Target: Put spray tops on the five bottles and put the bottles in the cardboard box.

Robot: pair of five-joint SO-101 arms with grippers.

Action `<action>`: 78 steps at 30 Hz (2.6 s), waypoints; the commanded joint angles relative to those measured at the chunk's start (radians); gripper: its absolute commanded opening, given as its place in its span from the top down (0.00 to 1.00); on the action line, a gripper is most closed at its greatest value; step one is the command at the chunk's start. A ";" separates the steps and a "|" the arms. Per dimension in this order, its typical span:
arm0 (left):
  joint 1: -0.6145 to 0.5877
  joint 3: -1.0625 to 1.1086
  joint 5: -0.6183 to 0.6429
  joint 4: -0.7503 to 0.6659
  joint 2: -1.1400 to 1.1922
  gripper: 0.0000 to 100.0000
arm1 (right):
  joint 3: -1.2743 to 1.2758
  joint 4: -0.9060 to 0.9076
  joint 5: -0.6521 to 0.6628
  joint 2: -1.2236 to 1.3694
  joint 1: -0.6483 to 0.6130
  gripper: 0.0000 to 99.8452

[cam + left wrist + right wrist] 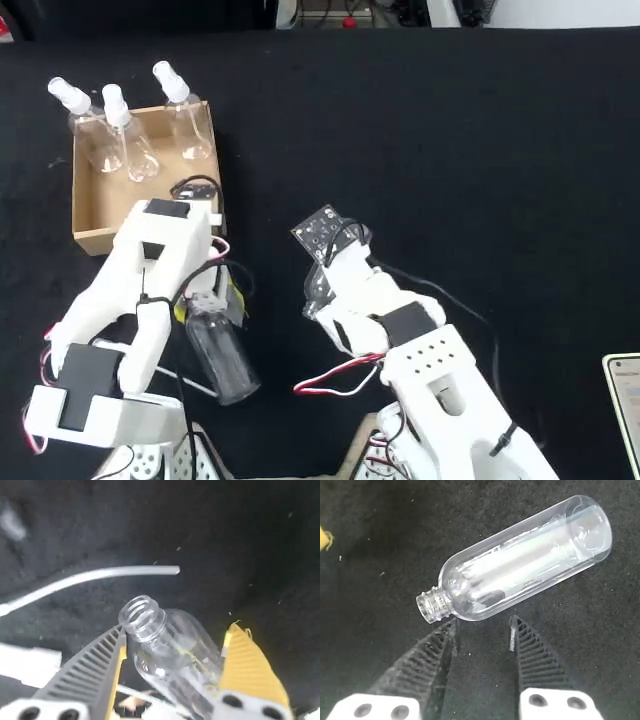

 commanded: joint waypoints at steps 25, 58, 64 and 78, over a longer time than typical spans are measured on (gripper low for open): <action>0.061 -0.364 -0.299 0.322 -0.025 0.83 | 0.010 -0.021 -0.008 -0.027 0.017 0.84; 0.048 0.166 -0.459 -0.149 -0.153 0.88 | 0.015 -0.023 -0.008 -0.027 0.015 0.84; 0.050 0.116 -0.451 -0.147 -0.155 0.87 | 0.013 -0.023 -0.008 -0.027 0.015 0.84; 0.016 0.038 -0.345 0.018 -0.473 0.87 | 0.015 -0.023 -0.008 -0.027 0.017 0.84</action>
